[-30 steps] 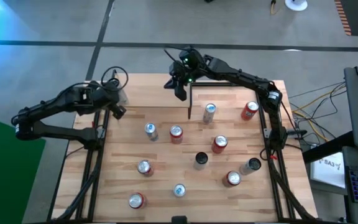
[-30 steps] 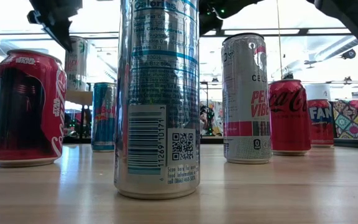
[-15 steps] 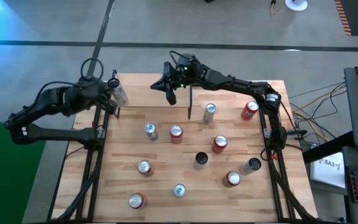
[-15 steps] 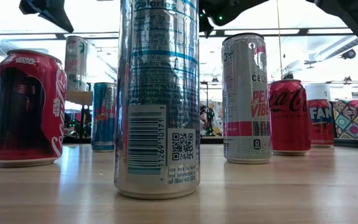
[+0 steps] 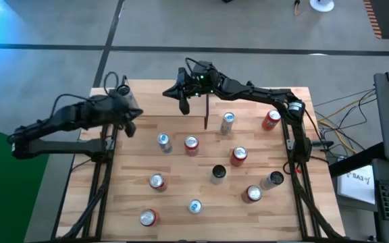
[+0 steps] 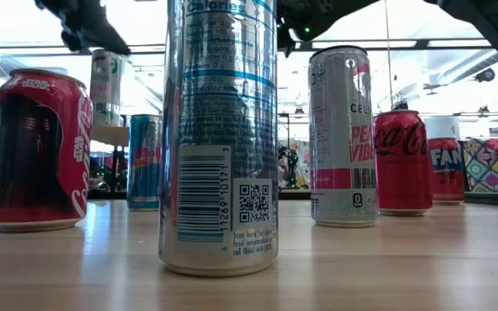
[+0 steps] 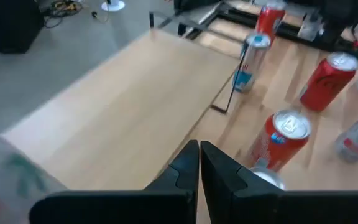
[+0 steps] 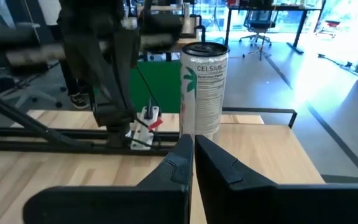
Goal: Place canned beverage on shelf
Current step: Put the white pink soda can on the shelf
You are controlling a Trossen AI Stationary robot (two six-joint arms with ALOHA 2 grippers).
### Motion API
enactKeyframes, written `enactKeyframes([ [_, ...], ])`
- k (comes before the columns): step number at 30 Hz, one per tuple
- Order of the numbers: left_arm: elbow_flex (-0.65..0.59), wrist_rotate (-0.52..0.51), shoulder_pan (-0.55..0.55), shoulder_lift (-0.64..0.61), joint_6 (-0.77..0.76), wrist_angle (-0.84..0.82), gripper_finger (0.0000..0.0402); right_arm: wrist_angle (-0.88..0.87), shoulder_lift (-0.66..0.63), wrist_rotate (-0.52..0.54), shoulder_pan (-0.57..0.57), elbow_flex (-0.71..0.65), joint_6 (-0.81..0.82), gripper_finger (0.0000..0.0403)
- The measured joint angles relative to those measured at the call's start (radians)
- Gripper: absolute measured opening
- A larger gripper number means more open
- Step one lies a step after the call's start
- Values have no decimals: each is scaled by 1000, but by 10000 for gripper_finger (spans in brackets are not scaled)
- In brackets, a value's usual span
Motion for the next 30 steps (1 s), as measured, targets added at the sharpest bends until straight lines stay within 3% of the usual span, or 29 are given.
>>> enactKeyframes([
  [7,-98,-80,0,-37,-74,17,0,-40,0,0,-1,0,-14,9],
  [16,-104,-175,0,-84,-156,-94,0,-43,0,0,-1,0,-16,9],
  [30,-106,-353,2,-55,-203,-79,0,-53,0,0,-1,0,-31,9],
])
